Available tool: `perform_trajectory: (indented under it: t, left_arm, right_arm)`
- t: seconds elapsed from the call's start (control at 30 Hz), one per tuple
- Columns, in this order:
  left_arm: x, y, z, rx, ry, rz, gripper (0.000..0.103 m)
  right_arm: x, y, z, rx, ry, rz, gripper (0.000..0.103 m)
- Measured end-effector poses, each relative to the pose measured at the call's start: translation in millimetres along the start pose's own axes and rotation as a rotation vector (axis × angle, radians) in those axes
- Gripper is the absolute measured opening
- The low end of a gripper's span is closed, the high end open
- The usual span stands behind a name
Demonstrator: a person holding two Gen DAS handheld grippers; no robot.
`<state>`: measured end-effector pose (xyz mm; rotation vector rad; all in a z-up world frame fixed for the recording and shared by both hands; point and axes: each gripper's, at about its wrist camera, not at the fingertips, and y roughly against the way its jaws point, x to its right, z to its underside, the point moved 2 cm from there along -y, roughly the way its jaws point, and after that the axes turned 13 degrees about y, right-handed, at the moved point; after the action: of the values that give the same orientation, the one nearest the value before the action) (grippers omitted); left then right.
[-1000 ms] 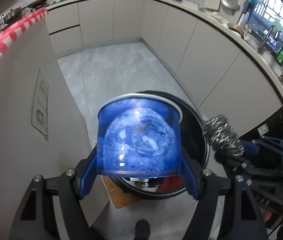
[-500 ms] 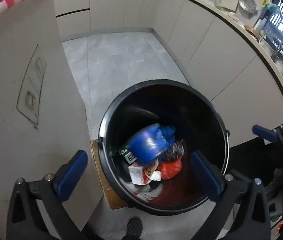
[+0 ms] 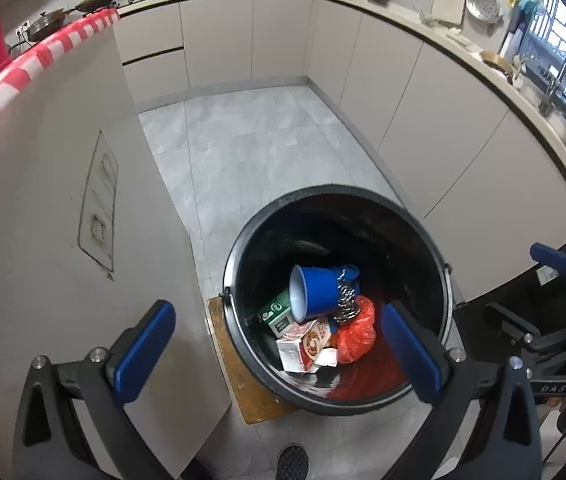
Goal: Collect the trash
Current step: 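Open both grippers to drop the bowl and steel wool into the bucket, then move both grippers back over the table toward the spray can and cups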
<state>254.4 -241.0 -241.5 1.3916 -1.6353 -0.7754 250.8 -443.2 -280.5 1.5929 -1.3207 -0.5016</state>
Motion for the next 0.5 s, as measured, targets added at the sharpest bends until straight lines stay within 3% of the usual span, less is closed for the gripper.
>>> perform_trajectory:
  t: [0.27,0.5]
  left_arm:
    - [3.9,45.9,-8.1,0.088,0.005,0.016,0.103]
    - [-2.1,68.6,-12.5,0.112,0.021,0.025,0.103]
  right_arm:
    - [9.0,44.8,-10.4,0.040,-0.106,0.051,0.103]
    - [8.6,84.0,-20.6,0.082,-0.155,0.062,0.103]
